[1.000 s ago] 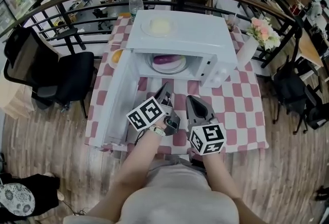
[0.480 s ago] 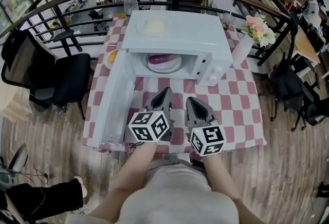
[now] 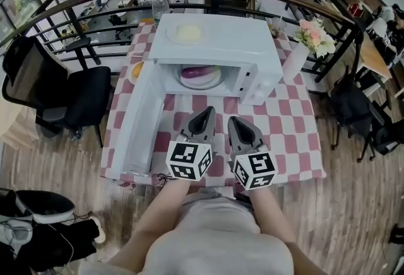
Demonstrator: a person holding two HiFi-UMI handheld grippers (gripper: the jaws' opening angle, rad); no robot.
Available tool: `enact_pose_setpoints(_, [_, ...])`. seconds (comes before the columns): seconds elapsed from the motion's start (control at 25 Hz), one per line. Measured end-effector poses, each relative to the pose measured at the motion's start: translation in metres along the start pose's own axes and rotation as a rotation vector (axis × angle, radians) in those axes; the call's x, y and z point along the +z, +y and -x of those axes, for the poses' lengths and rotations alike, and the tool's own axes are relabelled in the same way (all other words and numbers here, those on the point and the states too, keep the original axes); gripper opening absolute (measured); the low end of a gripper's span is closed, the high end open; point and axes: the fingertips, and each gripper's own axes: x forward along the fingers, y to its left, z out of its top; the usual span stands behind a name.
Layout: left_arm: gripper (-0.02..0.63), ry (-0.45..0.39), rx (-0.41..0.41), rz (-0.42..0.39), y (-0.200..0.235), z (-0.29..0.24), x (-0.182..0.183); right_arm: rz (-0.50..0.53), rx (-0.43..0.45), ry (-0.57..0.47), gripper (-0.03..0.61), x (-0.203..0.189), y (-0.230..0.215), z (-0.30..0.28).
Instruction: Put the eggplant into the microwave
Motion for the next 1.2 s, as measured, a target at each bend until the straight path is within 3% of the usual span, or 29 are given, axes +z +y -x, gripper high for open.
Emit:
enact_pose_setpoints(0.16, [0.002, -0.007, -0.009, -0.071, -0.011, 0.0, 0.003, 0.013, 0.004, -0.018, 0.023, 0.007, 0.001, 0.002])
enact_pose_setpoints(0.44, [0.002, 0.0, -0.001, -0.127, -0.019, 0.003, 0.003, 0.027, 0.002, -0.026, 0.023, 0.011, 0.004, 0.005])
enact_pose_setpoints(1.2, [0.002, 0.014, 0.004, -0.167, -0.023, 0.006, 0.003, 0.016, 0.0, -0.053, 0.024, 0.018, 0.006, 0.01])
